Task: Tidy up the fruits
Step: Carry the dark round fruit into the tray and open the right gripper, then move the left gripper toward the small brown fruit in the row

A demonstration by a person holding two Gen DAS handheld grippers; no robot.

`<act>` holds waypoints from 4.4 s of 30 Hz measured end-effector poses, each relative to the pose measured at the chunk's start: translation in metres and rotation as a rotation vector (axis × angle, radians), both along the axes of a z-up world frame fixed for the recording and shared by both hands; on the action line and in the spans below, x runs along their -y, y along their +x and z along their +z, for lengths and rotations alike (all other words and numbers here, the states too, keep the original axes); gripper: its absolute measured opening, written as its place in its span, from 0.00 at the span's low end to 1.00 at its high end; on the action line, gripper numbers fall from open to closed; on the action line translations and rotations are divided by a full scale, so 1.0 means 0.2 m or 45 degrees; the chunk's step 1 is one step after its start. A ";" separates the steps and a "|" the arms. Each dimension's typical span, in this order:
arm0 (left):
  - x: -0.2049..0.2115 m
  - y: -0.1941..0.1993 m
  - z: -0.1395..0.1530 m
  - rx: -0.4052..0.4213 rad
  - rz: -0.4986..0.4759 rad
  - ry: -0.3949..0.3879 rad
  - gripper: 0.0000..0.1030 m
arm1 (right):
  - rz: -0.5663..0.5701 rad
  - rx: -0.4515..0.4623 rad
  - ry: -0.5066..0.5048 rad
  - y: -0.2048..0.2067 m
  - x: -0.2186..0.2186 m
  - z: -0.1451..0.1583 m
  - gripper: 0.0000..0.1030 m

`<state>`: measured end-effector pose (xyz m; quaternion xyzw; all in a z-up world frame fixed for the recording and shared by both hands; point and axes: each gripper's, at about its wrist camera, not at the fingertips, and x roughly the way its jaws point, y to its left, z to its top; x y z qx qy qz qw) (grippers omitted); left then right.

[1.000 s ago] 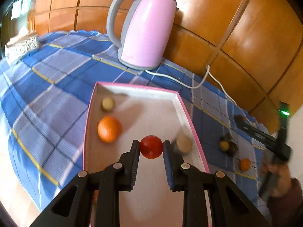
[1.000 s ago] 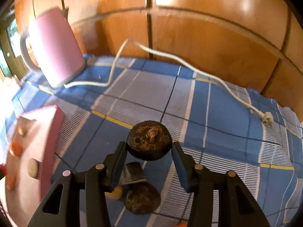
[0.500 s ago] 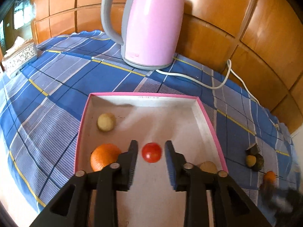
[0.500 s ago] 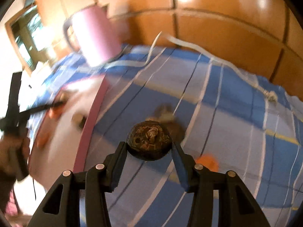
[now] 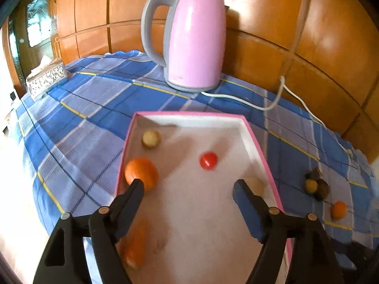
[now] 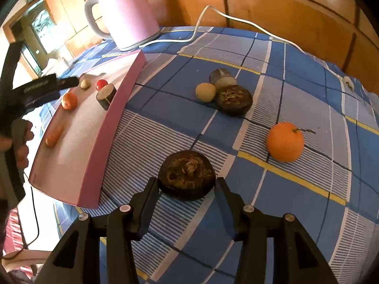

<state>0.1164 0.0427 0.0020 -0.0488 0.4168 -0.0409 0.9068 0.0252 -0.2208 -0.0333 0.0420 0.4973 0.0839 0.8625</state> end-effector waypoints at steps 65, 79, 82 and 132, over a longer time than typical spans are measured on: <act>-0.22 -0.41 0.02 0.095 0.162 -0.035 1.00 | 0.034 0.074 0.038 -0.05 -0.07 0.07 0.57; -0.21 -0.41 0.01 0.093 0.153 -0.006 1.00 | 0.041 0.082 -0.010 0.03 -0.14 0.04 0.45; -0.22 -0.40 0.00 0.088 0.166 0.002 1.00 | 0.043 0.101 0.007 0.02 -0.14 0.08 0.45; -0.11 -0.44 0.01 0.071 0.094 0.017 1.00 | 0.114 0.206 -0.020 -0.04 -0.43 0.19 0.53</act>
